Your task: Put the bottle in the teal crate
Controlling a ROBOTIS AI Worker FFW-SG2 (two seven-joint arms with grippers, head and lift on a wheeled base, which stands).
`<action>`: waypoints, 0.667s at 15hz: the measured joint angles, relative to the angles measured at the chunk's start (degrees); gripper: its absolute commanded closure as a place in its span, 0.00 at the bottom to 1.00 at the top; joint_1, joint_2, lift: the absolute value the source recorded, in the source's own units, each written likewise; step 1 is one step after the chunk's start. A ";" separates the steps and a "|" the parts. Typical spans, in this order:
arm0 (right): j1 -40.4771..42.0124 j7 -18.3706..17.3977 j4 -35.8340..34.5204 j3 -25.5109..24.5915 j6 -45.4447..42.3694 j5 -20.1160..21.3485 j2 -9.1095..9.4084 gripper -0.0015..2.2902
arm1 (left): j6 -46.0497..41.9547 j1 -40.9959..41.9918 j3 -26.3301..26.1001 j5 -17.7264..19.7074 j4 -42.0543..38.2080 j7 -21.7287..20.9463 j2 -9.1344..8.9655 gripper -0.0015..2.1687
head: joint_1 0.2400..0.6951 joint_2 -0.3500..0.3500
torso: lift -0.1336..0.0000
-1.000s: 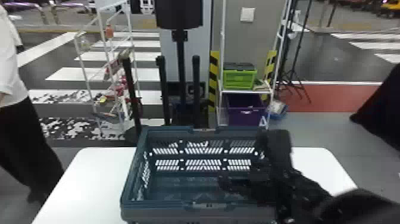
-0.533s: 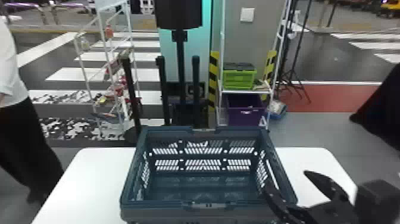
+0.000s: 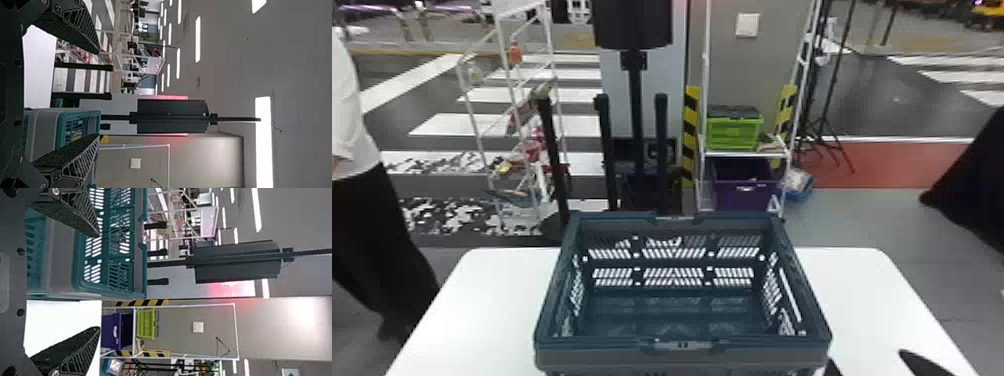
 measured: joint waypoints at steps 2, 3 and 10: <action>1.77 0.00 -0.24 -0.13 -0.21 0.03 0.56 0.02 | -0.04 0.29 -0.01 -0.25 -0.26 0.09 -0.10 0.07 | 0.57 0.50 | 1.00; 2.40 0.00 -0.25 -0.16 -0.80 0.03 0.88 0.02 | -0.04 0.42 -0.01 -0.34 -0.43 0.09 -0.10 0.07 | 0.57 0.50 | 1.00; 4.47 0.96 0.30 -0.23 -5.97 0.12 1.45 0.02 | -0.04 0.82 -0.09 -0.84 -1.18 0.11 -0.06 0.07 | 0.57 0.50 | 1.00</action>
